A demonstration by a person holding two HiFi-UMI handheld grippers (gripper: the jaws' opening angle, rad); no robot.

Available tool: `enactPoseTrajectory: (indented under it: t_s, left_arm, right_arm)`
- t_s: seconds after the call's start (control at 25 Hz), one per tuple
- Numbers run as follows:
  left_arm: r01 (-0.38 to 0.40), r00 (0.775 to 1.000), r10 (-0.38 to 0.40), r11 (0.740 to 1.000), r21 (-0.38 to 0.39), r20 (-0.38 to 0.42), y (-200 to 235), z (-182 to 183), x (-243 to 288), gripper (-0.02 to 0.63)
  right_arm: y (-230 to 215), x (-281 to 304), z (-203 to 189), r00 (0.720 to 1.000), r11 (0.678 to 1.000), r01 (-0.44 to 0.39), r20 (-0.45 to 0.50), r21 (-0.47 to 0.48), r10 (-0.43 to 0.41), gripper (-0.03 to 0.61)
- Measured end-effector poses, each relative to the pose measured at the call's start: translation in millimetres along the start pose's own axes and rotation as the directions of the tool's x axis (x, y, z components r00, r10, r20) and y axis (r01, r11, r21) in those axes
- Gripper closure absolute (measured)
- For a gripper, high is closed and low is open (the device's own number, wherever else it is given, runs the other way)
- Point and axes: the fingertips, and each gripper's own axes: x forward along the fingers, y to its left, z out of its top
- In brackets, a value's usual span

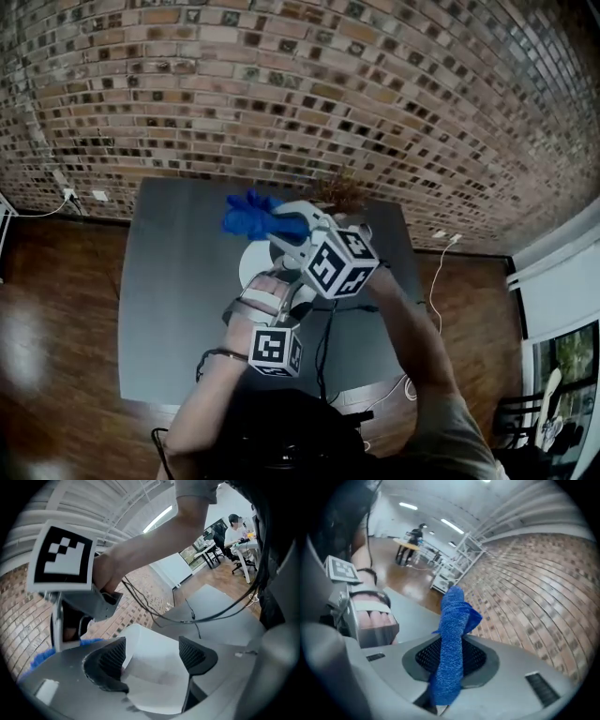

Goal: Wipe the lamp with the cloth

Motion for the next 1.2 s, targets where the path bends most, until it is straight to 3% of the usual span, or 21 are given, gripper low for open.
enactPoseTrajectory:
  t_s: [0.08, 0.32, 0.48, 0.6, 0.72, 0.8, 0.88, 1.0, 1.12, 1.2]
  left_arm:
    - [0.000, 1.000, 0.000, 1.000, -0.005, -0.020, -1.0, -1.9, 1.9, 0.275]
    - [0.004, 0.999, -0.004, 1.000, 0.000, -0.038, -2.7, -2.6, 3.2, 0.275]
    - [0.000, 0.999, -0.001, 1.000, -0.012, -0.054, -2.5, -5.4, 4.8, 0.275]
    - [0.000, 0.997, 0.000, 1.000, -0.009, -0.072, 0.6, -6.5, 6.4, 0.275]
    - [0.008, 0.996, -0.009, 1.000, -0.010, -0.089, 3.6, -9.5, 8.9, 0.275]
    - [0.017, 0.995, -0.018, 1.000, -0.013, -0.101, 5.0, -12.4, 10.7, 0.275]
    - [0.019, 0.995, -0.021, 1.000, -0.021, -0.095, 7.9, -14.9, 11.3, 0.273]
    - [0.023, 0.997, -0.025, 0.999, -0.030, -0.074, 10.5, -17.2, 9.6, 0.275]
    - [0.034, 0.997, -0.035, 0.999, -0.021, -0.075, 9.3, -15.6, 10.8, 0.282]
    - [0.031, 0.997, -0.033, 0.999, -0.022, -0.073, 9.9, -15.3, 11.2, 0.282]
  right_arm:
    - [11.7, 20.3, -10.2, 0.999, 0.996, -0.048, -0.028, -0.077, 0.046, 0.477]
    - [-12.5, -10.3, -64.4, 0.999, 0.998, 0.000, -0.047, 0.065, 0.003, 0.480]
    - [-12.2, -42.1, -93.0, 0.997, 0.981, 0.052, -0.061, 0.189, -0.041, 0.482]
    - [-4.2, -67.3, -101.2, 0.993, 0.948, 0.109, -0.064, 0.300, -0.094, 0.482]
    - [7.1, -91.8, -104.4, 0.986, 0.887, 0.164, -0.045, 0.432, -0.160, 0.482]
    - [19.6, -108.9, -92.7, 0.981, 0.843, 0.144, 0.039, 0.517, -0.192, 0.482]
    - [35.8, -121.7, -70.4, 0.972, 0.831, 0.113, 0.112, 0.545, -0.206, 0.482]
    - [44.7, -117.9, -78.9, 0.976, 0.846, 0.180, 0.016, 0.502, -0.217, 0.482]
    - [15.9, -106.3, -131.8, 0.956, 0.817, 0.288, -0.107, 0.500, -0.271, 0.483]
    - [-4.2, -86.5, -156.1, 0.950, 0.808, 0.311, -0.129, 0.500, -0.285, 0.483]
